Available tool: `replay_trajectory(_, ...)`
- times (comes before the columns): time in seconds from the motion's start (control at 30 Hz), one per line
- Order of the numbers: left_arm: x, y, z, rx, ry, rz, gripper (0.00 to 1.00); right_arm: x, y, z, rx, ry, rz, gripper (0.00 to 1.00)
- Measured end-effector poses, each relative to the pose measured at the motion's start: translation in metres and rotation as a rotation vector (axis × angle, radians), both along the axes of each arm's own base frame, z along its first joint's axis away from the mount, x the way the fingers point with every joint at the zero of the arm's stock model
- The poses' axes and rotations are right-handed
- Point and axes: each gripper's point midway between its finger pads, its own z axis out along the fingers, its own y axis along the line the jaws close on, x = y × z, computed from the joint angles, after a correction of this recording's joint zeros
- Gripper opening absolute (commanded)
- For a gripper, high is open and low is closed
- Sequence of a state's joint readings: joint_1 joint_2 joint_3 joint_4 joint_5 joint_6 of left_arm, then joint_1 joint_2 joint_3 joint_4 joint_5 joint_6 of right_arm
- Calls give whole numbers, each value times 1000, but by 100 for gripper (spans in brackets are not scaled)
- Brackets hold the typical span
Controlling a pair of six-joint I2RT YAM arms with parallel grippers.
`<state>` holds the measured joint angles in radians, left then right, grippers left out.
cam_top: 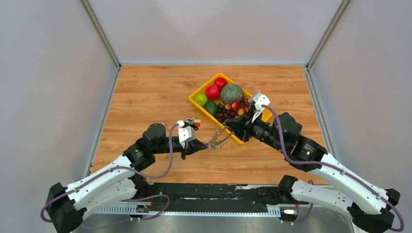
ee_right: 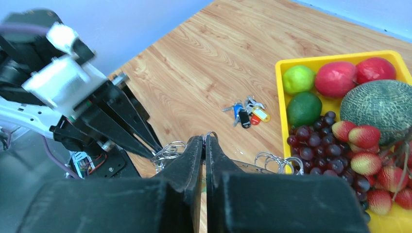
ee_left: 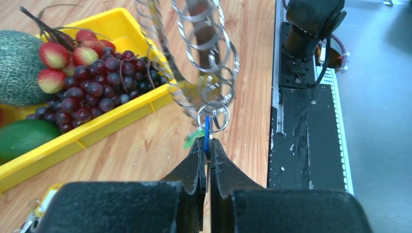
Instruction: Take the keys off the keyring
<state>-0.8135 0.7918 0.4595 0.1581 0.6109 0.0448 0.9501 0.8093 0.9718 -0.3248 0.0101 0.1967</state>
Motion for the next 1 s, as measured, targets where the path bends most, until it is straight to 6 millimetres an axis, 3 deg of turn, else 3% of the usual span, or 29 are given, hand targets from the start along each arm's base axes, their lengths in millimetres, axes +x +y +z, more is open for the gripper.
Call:
replay_trajectory(0.07, 3, 3, 12, 28, 18, 30, 0, -2, -6, -5, 3, 1, -13, 12)
replay_trajectory(0.1, 4, 5, 18, 40, 21, 46, 0, -2, -8, -8, 3, 5, -16, 19)
replay_trajectory(0.17, 8, 11, 31, 80, 37, 89, 0, -4, -10, -17, 3, 19, -22, 43)
replay_trajectory(0.23, 11, 19, 38, 132, 49, 129, 0, -5, -13, -27, 2, 39, -30, 54)
replay_trajectory(0.3, 12, 30, 45, 197, 55, 166, 0, -7, -14, -38, -6, 56, -28, 60)
replay_trajectory(0.57, 13, 66, 74, 411, -1, 211, 0, -21, 1, -64, -39, 112, 78, 69)
replay_trajectory(0.7, 11, 79, 79, 496, -38, 205, 0, -23, 16, -72, -43, 144, 131, 72)
replay_trajectory(1.0, 7, 97, 70, 617, -90, 210, 0, -35, 38, -47, 80, 93, 262, 63)
